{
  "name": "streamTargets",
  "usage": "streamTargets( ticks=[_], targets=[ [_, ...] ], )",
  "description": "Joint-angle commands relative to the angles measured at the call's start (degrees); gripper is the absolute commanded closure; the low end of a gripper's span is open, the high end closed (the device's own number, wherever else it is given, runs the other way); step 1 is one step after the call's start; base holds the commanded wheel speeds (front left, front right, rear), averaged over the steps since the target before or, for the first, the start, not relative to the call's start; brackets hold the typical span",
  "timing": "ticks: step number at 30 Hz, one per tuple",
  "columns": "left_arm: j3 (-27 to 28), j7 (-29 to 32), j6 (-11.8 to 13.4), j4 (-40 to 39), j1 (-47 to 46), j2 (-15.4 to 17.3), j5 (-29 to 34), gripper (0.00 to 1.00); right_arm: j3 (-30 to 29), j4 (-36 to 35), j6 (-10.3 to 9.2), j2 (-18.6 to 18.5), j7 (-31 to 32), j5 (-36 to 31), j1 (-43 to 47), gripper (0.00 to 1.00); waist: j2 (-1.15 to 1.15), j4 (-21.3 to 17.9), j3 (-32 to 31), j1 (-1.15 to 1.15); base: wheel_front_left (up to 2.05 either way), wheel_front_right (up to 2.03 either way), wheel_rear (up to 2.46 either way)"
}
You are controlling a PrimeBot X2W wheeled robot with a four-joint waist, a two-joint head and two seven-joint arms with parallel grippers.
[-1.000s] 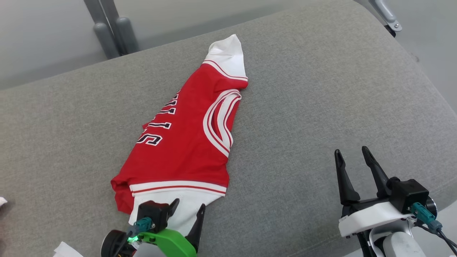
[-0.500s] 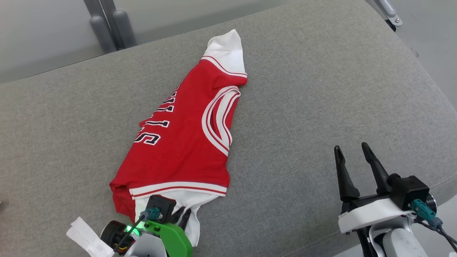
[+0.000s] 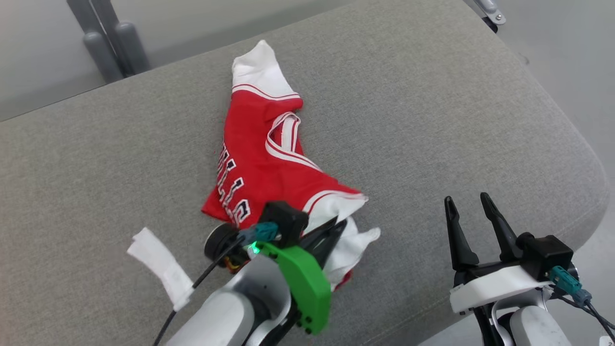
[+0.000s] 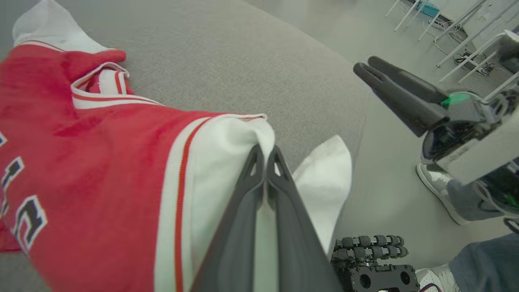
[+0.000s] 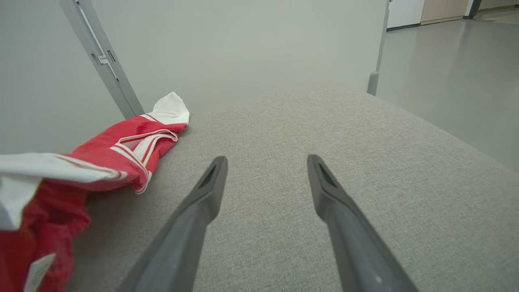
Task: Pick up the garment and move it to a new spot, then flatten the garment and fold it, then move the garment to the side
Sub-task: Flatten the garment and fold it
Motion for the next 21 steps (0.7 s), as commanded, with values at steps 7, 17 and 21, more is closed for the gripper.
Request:
streamTargets(
  ticks=[7, 17, 21],
  targets=[
    [-2.4, -0.9, -1.9, 12.8, -12.2, -7.9, 0.5, 1.0, 1.3, 1.1, 0.02, 0.0, 0.0, 2.3, -1.6, 0.0, 0.0, -6.8, 1.6, 0.0, 0.0, 0.0, 0.0],
    [-7.1, -16.3, -1.2, 27.6, -18.9, -9.3, -8.4, 0.0, 1.2, 1.8, 0.02, 0.0, 0.0, 4.6, 0.0, 0.0, 0.0, -10.6, 2.8, 0.0, 0.0, 0.0, 0.0],
    [-8.5, -20.7, -0.1, 28.2, -18.7, -9.3, -12.7, 0.0, 0.5, 1.9, 0.02, 0.0, 0.0, 4.4, -0.1, 0.0, 0.0, -10.0, 2.2, 0.0, 0.0, 0.0, 0.0]
  ],
)
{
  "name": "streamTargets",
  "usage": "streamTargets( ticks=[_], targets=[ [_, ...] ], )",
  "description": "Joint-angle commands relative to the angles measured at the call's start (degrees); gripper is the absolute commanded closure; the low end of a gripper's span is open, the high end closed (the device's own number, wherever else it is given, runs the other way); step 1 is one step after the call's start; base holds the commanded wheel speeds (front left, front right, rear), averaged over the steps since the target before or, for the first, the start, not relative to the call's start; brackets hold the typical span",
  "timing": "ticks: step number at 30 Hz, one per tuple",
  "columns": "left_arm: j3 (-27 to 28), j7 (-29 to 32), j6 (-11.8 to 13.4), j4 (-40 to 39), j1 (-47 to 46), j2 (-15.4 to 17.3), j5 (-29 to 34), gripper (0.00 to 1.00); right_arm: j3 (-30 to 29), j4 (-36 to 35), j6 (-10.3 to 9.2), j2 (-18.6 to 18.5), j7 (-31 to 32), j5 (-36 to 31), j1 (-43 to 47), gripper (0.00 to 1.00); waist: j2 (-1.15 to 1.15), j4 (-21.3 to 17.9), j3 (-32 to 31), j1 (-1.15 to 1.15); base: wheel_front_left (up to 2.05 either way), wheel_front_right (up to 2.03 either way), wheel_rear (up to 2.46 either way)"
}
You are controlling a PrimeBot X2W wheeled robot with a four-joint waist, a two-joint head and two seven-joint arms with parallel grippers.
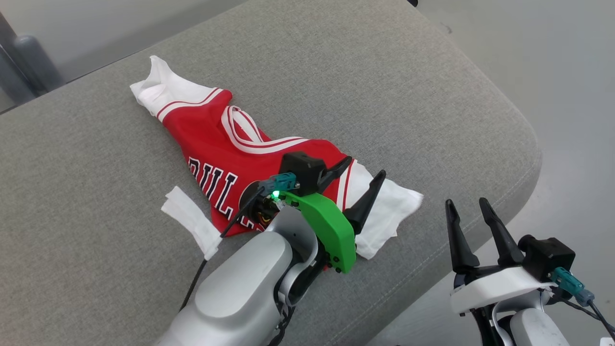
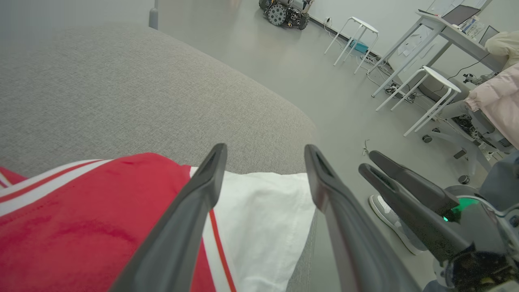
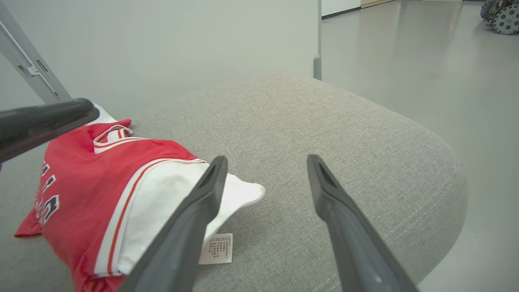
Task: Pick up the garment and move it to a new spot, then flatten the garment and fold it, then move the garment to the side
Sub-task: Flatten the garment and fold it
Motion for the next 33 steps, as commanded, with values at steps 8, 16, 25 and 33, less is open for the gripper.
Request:
streamTargets(
  ticks=[8, 16, 25, 33],
  targets=[
    [7.7, -7.8, 5.5, -5.1, 10.9, 6.4, -5.8, 0.0, -2.5, -0.6, 0.02, 0.0, 0.0, -2.3, 1.4, 0.0, 0.0, 4.8, -3.0, 0.0, 0.0, 0.0, 0.0],
    [10.0, -4.8, 10.5, -5.4, 18.0, 13.7, -7.0, 0.0, -2.2, -1.3, 0.02, 0.0, 0.0, -3.8, 0.5, 0.0, 0.0, 8.9, -2.0, 0.0, 0.0, 0.0, 0.0],
    [8.8, -2.6, 9.3, 1.7, 13.0, 8.7, -8.2, 0.0, -2.0, -1.5, 0.02, 0.0, 0.0, -3.7, -0.8, 0.0, 0.0, 8.3, 0.7, 0.0, 0.0, 0.0, 0.0],
    [8.1, -2.3, 6.9, 6.1, 12.4, 8.1, -8.8, 1.0, -1.9, -1.2, 0.02, 0.0, 0.0, -2.6, -0.2, 0.0, 0.0, 8.0, 1.3, 0.0, 0.0, 0.0, 0.0]
  ],
)
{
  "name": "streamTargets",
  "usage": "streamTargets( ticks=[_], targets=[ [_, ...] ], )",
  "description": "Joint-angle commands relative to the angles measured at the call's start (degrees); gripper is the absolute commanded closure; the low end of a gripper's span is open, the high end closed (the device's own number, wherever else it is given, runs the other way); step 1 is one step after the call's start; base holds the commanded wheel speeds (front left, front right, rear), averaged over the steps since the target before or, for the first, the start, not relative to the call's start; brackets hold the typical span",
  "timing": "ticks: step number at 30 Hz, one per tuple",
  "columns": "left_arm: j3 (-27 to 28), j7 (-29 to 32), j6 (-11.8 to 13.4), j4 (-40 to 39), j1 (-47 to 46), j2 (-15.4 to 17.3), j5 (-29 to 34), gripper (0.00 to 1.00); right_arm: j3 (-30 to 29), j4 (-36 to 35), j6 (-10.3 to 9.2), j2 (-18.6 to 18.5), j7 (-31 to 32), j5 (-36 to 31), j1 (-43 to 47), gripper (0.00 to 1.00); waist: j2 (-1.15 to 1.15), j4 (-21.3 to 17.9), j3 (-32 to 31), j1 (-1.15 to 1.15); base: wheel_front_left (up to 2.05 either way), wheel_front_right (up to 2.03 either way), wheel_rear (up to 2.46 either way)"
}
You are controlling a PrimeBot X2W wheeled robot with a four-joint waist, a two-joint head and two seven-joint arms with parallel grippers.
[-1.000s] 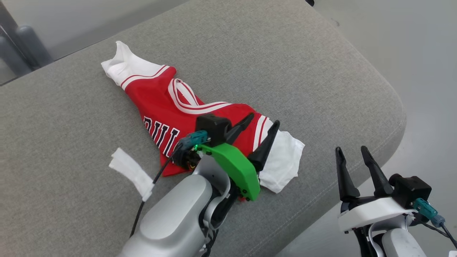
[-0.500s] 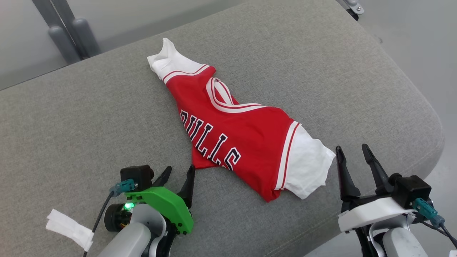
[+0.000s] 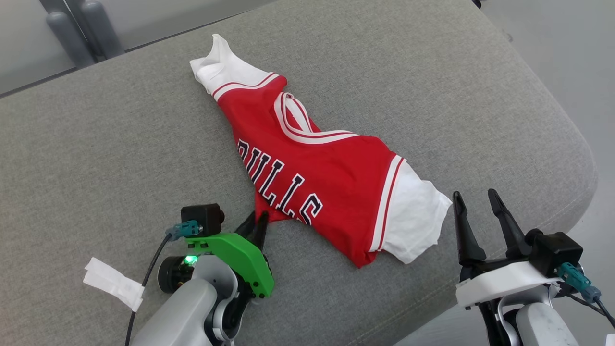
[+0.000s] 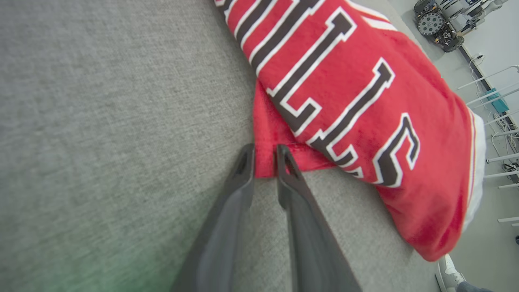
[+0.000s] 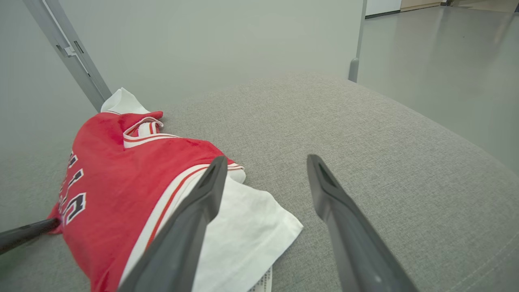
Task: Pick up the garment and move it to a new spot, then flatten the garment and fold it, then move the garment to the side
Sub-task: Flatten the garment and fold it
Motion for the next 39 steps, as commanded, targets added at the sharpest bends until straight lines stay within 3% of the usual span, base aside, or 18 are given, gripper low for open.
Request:
streamTargets(
  ticks=[1, 5, 8, 17, 22, 31, 36, 39],
  targets=[
    [-0.4, 0.4, -0.7, 0.9, 0.4, 0.2, -0.2, 1.0, -0.2, 0.1, 0.02, 0.0, 0.0, 0.3, 0.5, 0.0, 0.0, 0.4, -0.2, 0.0, 0.0, 0.0, 0.0],
    [0.8, -0.7, -1.1, -3.2, 0.7, 1.9, -0.6, 1.0, -0.8, 0.2, 0.02, 0.0, 0.0, 0.0, 0.8, 0.0, 0.0, 1.4, -1.1, 0.0, 0.0, 0.0, 0.0],
    [2.9, -2.2, 0.4, -10.2, 1.5, 5.0, -0.1, 1.0, -1.3, 0.2, 0.02, 0.0, 0.0, -0.6, 1.6, 0.0, 0.0, 2.5, -2.0, 0.0, 0.0, 0.0, 0.0],
    [9.8, 2.4, 11.5, -44.5, 4.6, 19.1, 3.4, 1.0, -1.2, 0.2, 0.02, 0.0, 0.0, -1.0, 3.0, 0.0, 0.0, 5.6, -4.7, 0.0, 0.0, 0.0, 0.0],
    [12.4, 6.9, 15.2, -56.6, 3.7, 24.0, 4.0, 1.0, -1.4, 0.4, 0.02, -0.1, 0.0, -1.1, 3.2, 0.0, 0.0, 6.6, -5.3, 0.0, 0.0, 0.0, 0.0],
    [17.4, 13.7, 16.9, -58.6, 0.8, 30.2, 0.7, 1.0, -0.6, 0.8, 0.02, 0.0, 0.0, 0.0, 1.7, 0.0, 0.0, 5.7, -5.1, 0.0, 0.0, 0.0, 0.0],
    [22.6, 16.6, 15.4, -51.3, -0.7, 34.7, -3.0, 1.0, 0.0, 1.0, 0.02, 0.0, 0.0, 0.6, 1.5, 0.0, 0.0, 5.2, -3.5, 0.0, 0.0, 0.0, 0.0],
    [22.6, 18.9, 14.1, -43.5, -2.8, 38.6, -1.4, 1.0, 0.3, 0.9, 0.02, -0.1, 0.0, 0.7, 0.9, 0.0, 0.0, 5.0, -2.0, 0.0, 0.0, 0.0, 0.0]
  ],
)
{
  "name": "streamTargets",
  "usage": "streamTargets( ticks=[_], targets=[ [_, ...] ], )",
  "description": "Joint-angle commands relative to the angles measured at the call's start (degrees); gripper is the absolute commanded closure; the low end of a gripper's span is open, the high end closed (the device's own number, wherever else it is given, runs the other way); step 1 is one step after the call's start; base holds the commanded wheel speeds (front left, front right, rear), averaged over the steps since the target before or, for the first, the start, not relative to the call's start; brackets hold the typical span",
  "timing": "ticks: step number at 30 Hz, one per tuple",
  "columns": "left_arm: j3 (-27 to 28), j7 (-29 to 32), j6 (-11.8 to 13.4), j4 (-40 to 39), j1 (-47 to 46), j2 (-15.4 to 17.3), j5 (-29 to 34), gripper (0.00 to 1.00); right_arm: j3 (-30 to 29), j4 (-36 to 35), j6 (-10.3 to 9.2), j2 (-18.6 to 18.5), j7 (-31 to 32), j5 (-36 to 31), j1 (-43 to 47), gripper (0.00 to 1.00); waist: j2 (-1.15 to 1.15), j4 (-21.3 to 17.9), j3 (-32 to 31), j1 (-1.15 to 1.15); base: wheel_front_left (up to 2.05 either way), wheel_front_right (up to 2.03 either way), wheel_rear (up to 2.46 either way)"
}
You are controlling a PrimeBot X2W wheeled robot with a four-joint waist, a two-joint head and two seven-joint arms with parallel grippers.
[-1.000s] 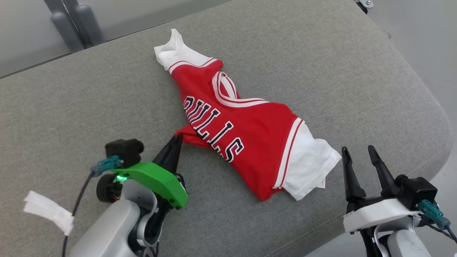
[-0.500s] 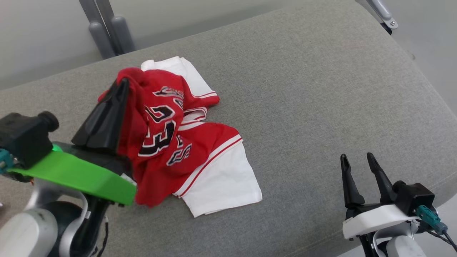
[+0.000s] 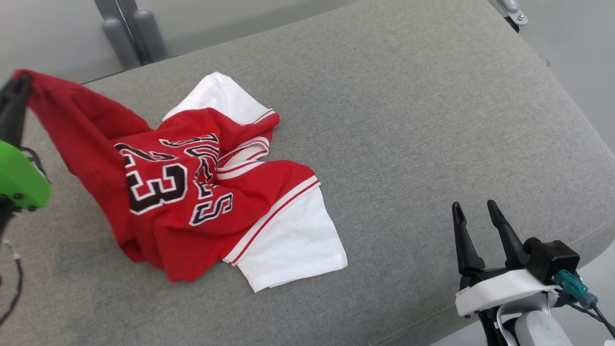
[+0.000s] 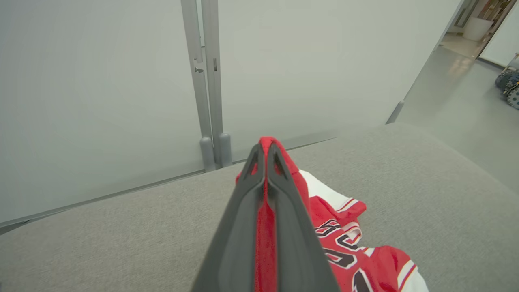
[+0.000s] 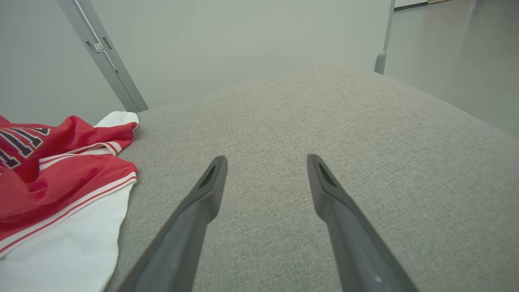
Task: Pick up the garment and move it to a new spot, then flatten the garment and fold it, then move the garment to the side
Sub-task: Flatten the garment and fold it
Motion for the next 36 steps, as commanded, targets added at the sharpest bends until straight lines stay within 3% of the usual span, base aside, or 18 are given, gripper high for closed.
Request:
streamTargets(
  ticks=[1, 6, 7, 8, 9, 13, 16, 20, 23, 26, 31, 36],
  targets=[
    [-0.2, 0.5, -0.7, 4.3, -2.0, 1.8, 1.4, 1.0, 0.3, 0.0, 0.02, -0.1, 0.0, 0.4, -1.2, 0.0, 0.0, -0.5, 1.7, 0.0, 0.0, 0.0, 0.0],
    [-1.6, -1.9, -2.1, 20.6, -7.3, 1.9, 6.1, 0.97, 0.9, 0.2, 0.02, -0.1, 0.0, 0.8, -2.9, 0.0, 0.0, -1.8, 4.2, 0.0, 0.0, 0.0, 0.0],
    [-2.1, -2.9, -2.6, 23.7, -8.2, 1.2, 6.9, 0.7, 1.0, 0.2, 0.02, -0.1, 0.0, 0.8, -3.2, 0.0, 0.0, -2.0, 4.6, 0.0, 0.0, 0.0, 0.0],
    [-2.4, -3.9, -3.1, 25.8, -8.8, 0.8, 7.3, 0.32, 1.0, 0.1, 0.02, -0.1, 0.0, 0.8, -3.3, 0.0, 0.0, -2.2, 4.8, 0.0, 0.0, 0.0, 0.0],
    [-2.9, -5.0, -3.7, 28.0, -9.5, 0.5, 8.1, 0.0, 1.0, 0.1, 0.02, -0.1, 0.0, 0.8, -3.2, 0.0, 0.0, -2.3, 4.9, 0.0, 0.0, 0.0, 0.0],
    [-3.3, -8.4, -4.7, 33.1, -10.2, -1.2, 8.9, 0.0, 0.3, 0.4, 0.02, -0.1, 0.0, 0.6, -2.4, 0.0, 0.0, -2.2, 4.9, 0.0, 0.0, 0.0, 0.0],
    [-3.1, -11.4, -4.6, 32.2, -8.8, -2.5, 9.2, 0.0, -0.1, 0.5, 0.02, -0.1, 0.0, 0.2, -1.9, 0.0, 0.0, -1.8, 4.4, 0.0, 0.0, 0.0, 0.0],
    [-4.7, -14.2, -4.2, 23.7, -4.5, -6.8, 8.1, 0.0, -0.7, 0.4, 0.02, -0.1, 0.0, -0.5, -1.5, 0.0, 0.0, -0.4, 3.6, 0.0, 0.0, 0.0, 0.0],
    [-10.2, -12.7, -3.4, 14.7, 0.0, -11.2, 8.8, 0.0, -0.6, 0.1, 0.02, -0.1, 0.0, -1.2, -1.6, 0.0, 0.0, 0.6, 3.2, 0.0, 0.0, 0.0, 0.0],
    [-16.9, -10.6, -3.2, 10.7, 2.9, -15.5, 10.5, 0.0, -0.3, -0.2, 0.02, -0.1, 0.0, -1.9, -2.2, 0.0, 0.0, 1.6, 3.2, 0.0, 0.0, 0.0, 0.0],
    [-25.1, -9.4, -4.5, 14.9, 3.6, -22.2, 12.6, 0.0, 0.1, -0.4, 0.02, -0.1, 0.0, -3.0, -3.4, 0.0, 0.0, 2.0, 3.2, 0.0, 0.0, 0.0, 0.0],
    [-28.5, -8.2, -6.3, 23.5, 0.8, -25.7, 13.8, 0.0, 0.6, -0.8, 0.02, -0.1, 0.0, -3.5, -4.1, 0.0, 0.0, 0.9, 3.5, 0.0, 0.0, 0.0, 0.0]
  ],
)
